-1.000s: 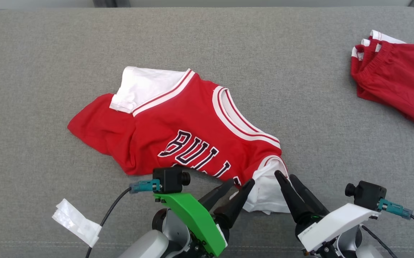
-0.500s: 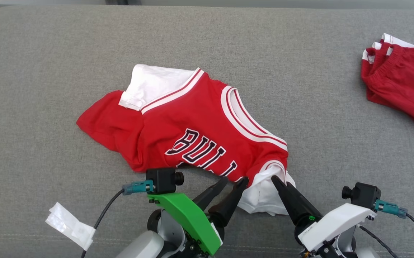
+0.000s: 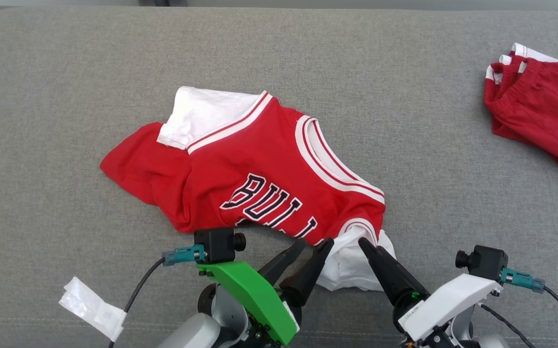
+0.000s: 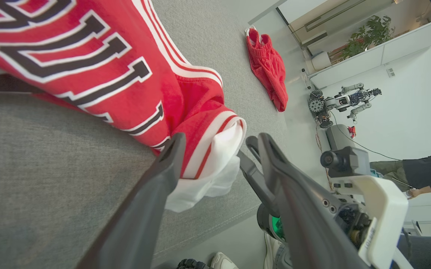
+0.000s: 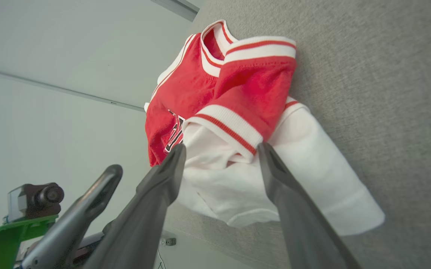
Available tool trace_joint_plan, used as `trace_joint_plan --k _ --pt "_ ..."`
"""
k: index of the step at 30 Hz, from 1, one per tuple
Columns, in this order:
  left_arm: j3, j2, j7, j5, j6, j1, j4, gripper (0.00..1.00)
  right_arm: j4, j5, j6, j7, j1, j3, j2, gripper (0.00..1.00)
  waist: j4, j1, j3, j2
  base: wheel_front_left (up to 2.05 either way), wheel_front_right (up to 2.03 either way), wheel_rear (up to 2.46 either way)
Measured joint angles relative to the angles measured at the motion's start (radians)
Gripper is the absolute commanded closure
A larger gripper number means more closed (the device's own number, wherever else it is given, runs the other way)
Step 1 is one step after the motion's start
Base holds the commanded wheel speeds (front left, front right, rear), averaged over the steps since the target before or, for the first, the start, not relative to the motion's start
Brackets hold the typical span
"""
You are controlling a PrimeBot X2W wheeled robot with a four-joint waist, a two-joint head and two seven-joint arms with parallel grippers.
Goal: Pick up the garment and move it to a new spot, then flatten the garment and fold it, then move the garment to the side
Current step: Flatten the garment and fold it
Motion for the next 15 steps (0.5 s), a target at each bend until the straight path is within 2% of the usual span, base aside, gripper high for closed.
trace_joint_plan --k 15 --pt "0.006 0.006 0.0 0.0 0.001 0.004 -0.008 0.0 -0.038 0.016 -0.017 0.008 0.029 -0.018 0.0 0.0 -0.008 0.0 0.001 0.0 0.0 0.0 0.0"
